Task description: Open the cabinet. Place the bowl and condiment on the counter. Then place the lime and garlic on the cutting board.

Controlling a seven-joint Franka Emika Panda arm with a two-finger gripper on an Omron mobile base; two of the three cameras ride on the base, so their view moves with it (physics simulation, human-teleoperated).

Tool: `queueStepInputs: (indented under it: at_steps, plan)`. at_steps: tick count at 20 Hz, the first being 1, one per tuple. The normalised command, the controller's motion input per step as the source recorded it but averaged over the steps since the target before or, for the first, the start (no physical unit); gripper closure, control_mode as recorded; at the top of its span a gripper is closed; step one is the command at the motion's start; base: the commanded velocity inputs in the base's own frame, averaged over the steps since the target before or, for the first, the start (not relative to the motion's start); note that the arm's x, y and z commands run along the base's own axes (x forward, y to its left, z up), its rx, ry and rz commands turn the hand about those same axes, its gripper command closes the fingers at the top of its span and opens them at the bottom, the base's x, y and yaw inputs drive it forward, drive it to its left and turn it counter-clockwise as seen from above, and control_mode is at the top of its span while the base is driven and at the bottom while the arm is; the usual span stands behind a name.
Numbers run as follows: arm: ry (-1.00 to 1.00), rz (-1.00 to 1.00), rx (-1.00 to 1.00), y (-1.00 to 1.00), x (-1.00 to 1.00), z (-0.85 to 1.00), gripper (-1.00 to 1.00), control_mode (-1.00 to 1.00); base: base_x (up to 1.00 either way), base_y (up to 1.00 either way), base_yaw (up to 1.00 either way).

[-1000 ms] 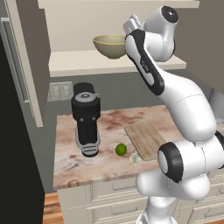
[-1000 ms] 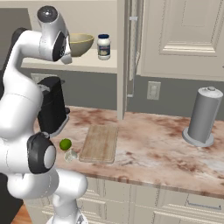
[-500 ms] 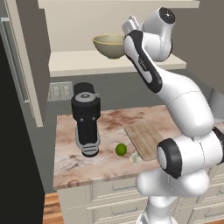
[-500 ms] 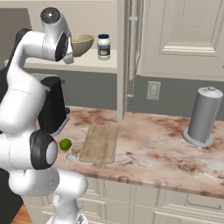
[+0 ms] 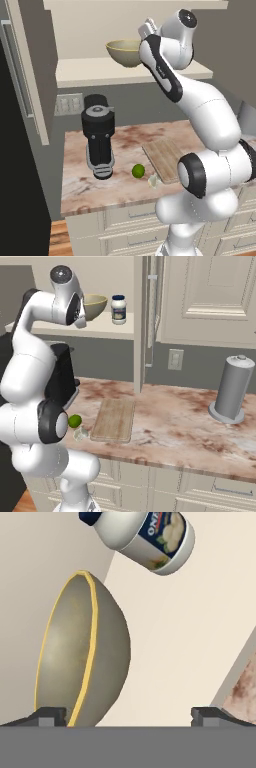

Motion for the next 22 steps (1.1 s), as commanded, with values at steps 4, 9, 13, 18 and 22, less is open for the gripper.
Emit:
queueStepInputs:
  at_steps: [4,9,13,18,22]
  plan:
    - [0.00,0.00,0.00,0.00,0.18,-0.01,-1.00,-1.00,0.00,0.00,0.00]
    - [0.00,0.00,0.00,0.00,0.17,-0.02,-1.00,-1.00,0.00,0.00,0.00]
    - [0.00,0.00,0.00,0.00,0.14,-0.04,-1.00,-1.00,0.00,0.00,0.00]
    - [0.00,0.00,0.00,0.00,0.11,-0.05,-1.00,-1.00,0.00,0.00,0.00]
    - [0.00,0.00,0.00,0.00,0.10,-0.03,-1.00,-1.00,0.00,0.00,0.00]
